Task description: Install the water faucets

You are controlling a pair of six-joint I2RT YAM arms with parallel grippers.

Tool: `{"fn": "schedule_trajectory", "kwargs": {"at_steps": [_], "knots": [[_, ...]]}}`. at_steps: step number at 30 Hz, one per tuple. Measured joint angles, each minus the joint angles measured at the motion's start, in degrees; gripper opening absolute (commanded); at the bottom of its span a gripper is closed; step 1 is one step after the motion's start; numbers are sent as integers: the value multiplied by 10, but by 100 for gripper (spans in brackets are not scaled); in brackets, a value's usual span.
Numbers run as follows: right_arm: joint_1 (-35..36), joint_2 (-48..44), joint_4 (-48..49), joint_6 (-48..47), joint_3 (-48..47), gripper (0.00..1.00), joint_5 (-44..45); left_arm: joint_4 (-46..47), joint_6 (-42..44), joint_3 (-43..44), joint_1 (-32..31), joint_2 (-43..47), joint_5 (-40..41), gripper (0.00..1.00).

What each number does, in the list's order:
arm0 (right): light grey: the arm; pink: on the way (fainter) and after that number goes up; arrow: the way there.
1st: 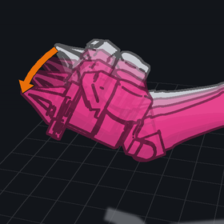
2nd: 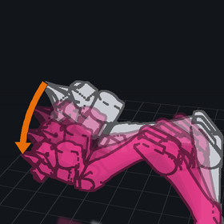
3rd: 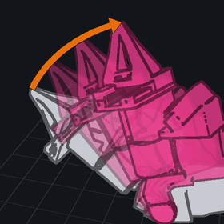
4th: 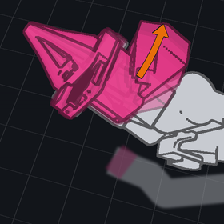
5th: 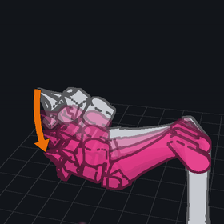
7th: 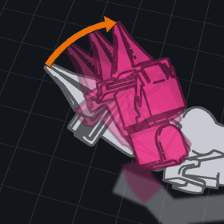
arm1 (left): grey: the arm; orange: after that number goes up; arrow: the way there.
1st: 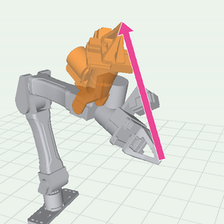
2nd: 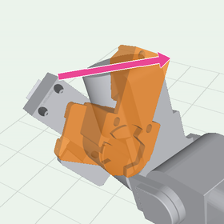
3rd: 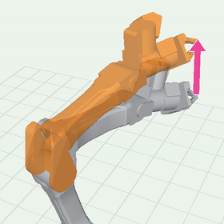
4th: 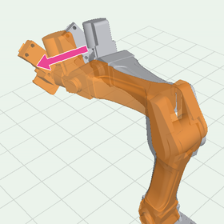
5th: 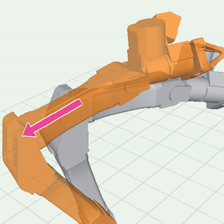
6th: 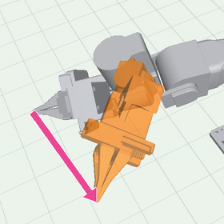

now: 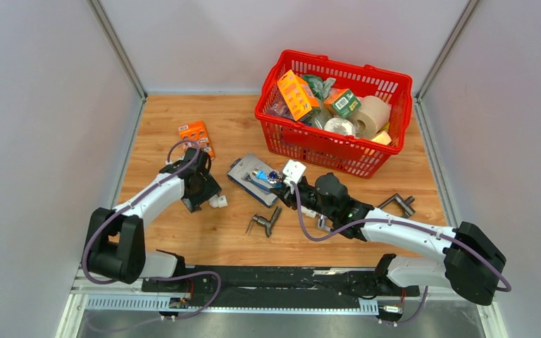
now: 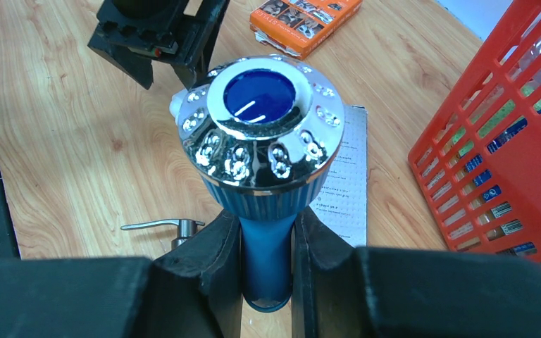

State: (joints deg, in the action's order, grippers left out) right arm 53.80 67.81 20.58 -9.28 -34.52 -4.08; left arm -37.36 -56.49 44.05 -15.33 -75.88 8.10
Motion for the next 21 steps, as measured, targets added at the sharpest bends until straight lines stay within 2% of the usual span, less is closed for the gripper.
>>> {"fn": "schedule_trajectory", "kwargs": {"at_steps": [7, 13, 17, 19, 20, 21], "knots": [[0, 0, 0, 0, 0, 0, 0, 31, -4, 0, -1, -56, -1, 66], [0, 0, 0, 0, 0, 0, 0, 39, -10, -6, -22, -71, -1, 52], [0, 0, 0, 0, 0, 0, 0, 47, -19, -12, -48, -67, -4, 35], [0, 0, 0, 0, 0, 0, 0, 51, -25, -16, -53, -61, -7, 23], [0, 0, 0, 0, 0, 0, 0, 53, -28, -20, -54, -57, -10, 12], [0, 0, 0, -1, 0, 0, 0, 54, -30, -24, -56, -52, -12, 7]]}}
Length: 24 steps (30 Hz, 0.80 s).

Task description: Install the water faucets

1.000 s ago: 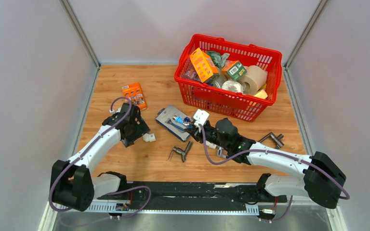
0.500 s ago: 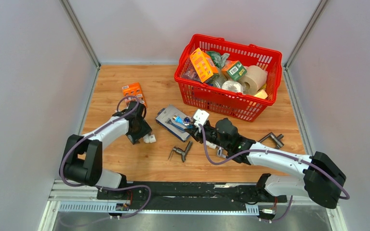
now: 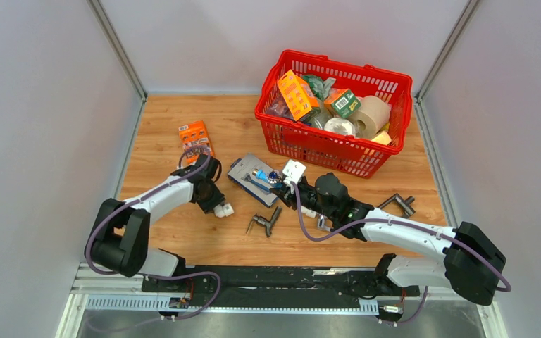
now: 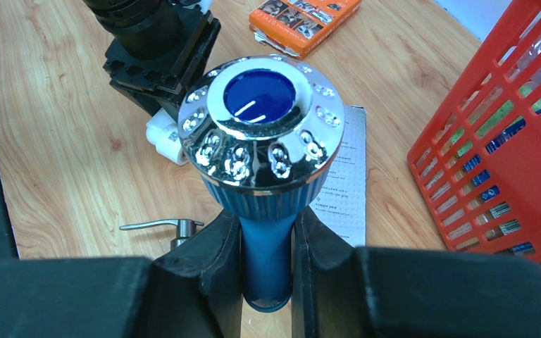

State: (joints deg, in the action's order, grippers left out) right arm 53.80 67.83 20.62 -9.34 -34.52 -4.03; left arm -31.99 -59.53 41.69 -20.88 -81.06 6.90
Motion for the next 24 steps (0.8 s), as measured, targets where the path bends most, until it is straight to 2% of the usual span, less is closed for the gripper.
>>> {"fn": "schedule_trajectory", "kwargs": {"at_steps": [1, 9, 16, 24], "knots": [[0, 0, 0, 0, 0, 0, 0, -2, -3, -4, -1, 5, -1, 0], [0, -3, 2, -45, 0, 0, -26, -42, 38, 14, -2, 68, 10, 0], [0, -15, -2, -157, -15, 0, -78, -97, 155, 158, 9, 105, -17, 0], [24, -14, -26, -378, -94, 0, -106, -194, 293, 317, 30, 86, -106, 0]]}}
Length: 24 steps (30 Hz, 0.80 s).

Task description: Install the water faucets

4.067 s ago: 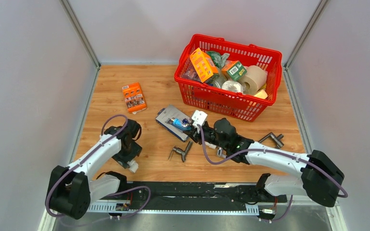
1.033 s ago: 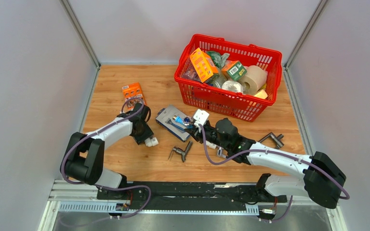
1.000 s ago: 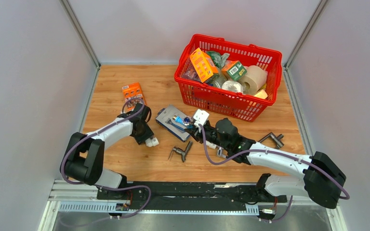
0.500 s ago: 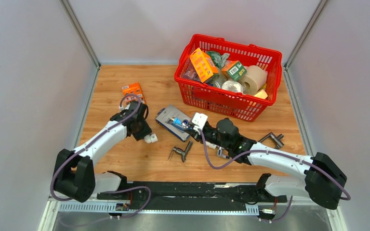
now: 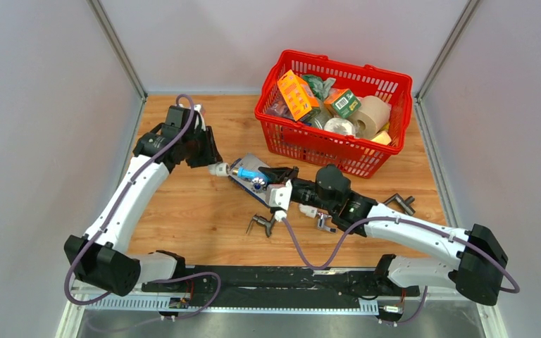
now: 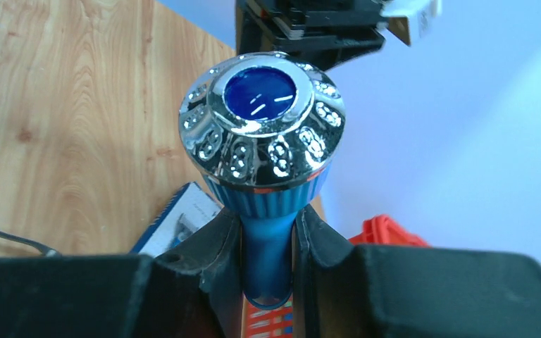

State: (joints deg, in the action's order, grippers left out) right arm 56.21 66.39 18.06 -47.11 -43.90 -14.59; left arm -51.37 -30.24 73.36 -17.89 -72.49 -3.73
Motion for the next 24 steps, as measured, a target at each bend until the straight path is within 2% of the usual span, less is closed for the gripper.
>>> {"fn": "schedule_trajectory", "kwargs": {"at_steps": [5, 12, 24], "knots": [[35, 21, -23, -137, -18, 0, 22, -45, 56, 50, 0, 2, -30, 0], [61, 63, -51, -271, -28, 0, 71, -91, 111, 70, 0, 14, -50, 0], [73, 88, -17, -370, -38, 0, 129, -128, 141, 91, 0, 16, -73, 0]]}}
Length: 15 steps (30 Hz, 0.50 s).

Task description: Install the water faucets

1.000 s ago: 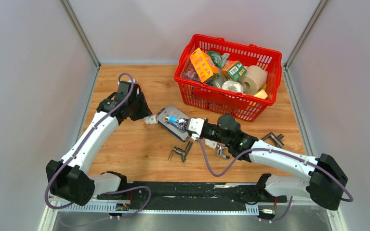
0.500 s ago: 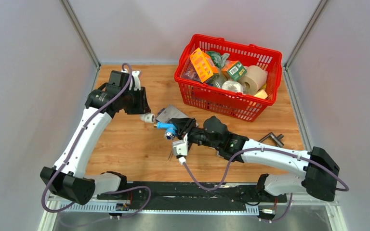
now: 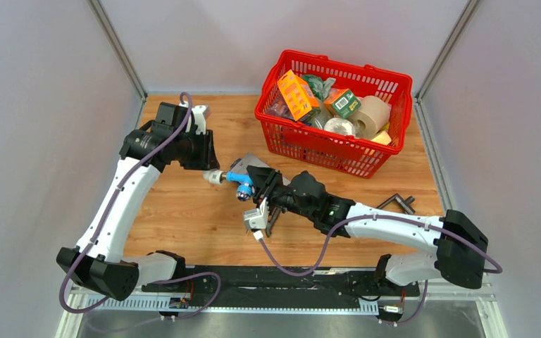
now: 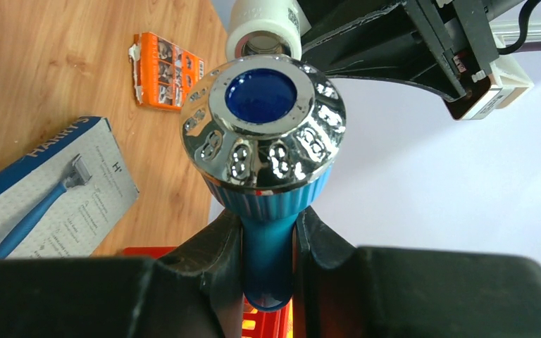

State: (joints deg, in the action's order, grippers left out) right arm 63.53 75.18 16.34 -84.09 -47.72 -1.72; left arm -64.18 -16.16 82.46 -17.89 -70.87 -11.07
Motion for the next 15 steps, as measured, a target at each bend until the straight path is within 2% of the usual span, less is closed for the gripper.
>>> {"fn": "schedule_trajectory", "kwargs": {"at_steps": [15], "knots": [[11, 17, 28, -29, 0, 0, 25, -10, -19, 12, 1, 0, 7, 0]]}}
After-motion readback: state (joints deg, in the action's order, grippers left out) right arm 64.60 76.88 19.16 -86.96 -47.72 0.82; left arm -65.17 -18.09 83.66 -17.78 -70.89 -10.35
